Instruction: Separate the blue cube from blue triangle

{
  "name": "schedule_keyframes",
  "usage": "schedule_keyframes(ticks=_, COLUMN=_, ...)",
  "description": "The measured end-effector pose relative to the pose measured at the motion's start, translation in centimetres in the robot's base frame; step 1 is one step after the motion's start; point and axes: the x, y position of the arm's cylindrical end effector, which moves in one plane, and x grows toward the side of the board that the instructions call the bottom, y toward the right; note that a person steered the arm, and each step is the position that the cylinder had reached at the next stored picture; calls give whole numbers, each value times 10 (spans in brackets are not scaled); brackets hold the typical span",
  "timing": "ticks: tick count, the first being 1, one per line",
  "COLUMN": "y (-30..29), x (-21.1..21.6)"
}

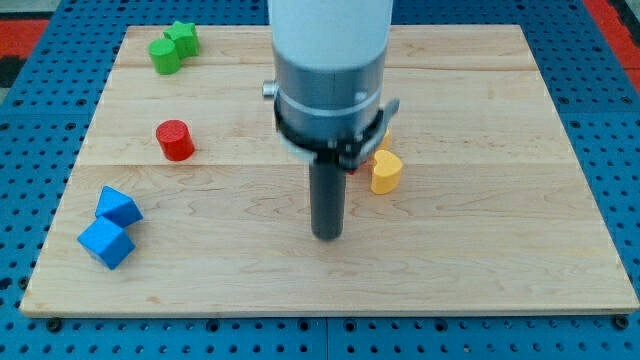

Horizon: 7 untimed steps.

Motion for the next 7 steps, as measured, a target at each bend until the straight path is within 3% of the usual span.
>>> schedule_keyframes(ticks=1, y=-44, x=60)
schedule_keyframes(ticks=4, y=-239, x=44)
schedule_keyframes(ticks=5, y=-242, x=-17)
schedule_keyframes(ticks=6, y=-211, x=-46)
schedule_keyframes(ticks=7, y=-188, x=-29)
